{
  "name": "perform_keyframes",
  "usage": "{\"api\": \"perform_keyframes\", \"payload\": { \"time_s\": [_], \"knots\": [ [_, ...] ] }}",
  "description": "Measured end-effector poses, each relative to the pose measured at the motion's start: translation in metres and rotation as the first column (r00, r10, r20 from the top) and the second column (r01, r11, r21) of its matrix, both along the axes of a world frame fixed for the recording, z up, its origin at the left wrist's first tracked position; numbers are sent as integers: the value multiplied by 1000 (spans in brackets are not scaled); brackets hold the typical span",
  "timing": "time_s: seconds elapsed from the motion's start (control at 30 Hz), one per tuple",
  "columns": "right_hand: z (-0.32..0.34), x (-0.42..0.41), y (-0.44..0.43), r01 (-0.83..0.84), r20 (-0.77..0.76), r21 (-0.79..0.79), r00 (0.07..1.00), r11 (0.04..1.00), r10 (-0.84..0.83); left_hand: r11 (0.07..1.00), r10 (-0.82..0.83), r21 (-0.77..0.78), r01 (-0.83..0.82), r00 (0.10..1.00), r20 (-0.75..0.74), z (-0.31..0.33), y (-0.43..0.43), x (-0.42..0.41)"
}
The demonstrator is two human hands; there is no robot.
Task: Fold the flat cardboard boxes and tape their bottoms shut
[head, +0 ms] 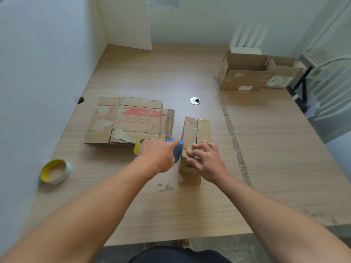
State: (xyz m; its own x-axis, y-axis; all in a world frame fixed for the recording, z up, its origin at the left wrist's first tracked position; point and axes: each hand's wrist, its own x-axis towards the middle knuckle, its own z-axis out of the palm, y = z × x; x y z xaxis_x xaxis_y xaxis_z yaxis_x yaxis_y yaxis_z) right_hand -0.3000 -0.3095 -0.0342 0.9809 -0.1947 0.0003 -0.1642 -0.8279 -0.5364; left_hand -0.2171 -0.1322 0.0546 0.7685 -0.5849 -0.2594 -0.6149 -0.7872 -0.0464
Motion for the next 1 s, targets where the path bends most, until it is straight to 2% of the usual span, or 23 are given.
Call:
{"api": "perform_keyframes", "payload": {
  "time_s": [0.17, 0.3, 0.4, 0.57, 0.63, 1.0],
  "knots": [
    [3, -1, 2, 7, 2, 3, 1000, 1000, -7, 1000, -1, -18, 2, 1000, 19, -7, 3, -3],
    [2, -1, 4, -10, 15, 8, 1000, 1000, 10, 986, 128, -108, -131, 991, -27, -32, 9, -16],
    [8, 6, 8, 38, 32, 10, 999, 999, -38, 957, 213, -178, -227, 973, -94, -42, 17, -14],
    [26, 16, 24, 75, -148, -180, 984, 981, -102, 904, 311, -257, -342, 938, -152, -40, 35, -9],
    [26, 14, 29, 94, -163, -222, 978, 971, -132, 883, 341, -279, -378, 924, -175, -36, 43, -6],
    [22, 10, 22, 84, -251, -266, 956, 960, -153, 895, 278, -306, -326, 941, -192, -32, 49, 3]
  ]
}}
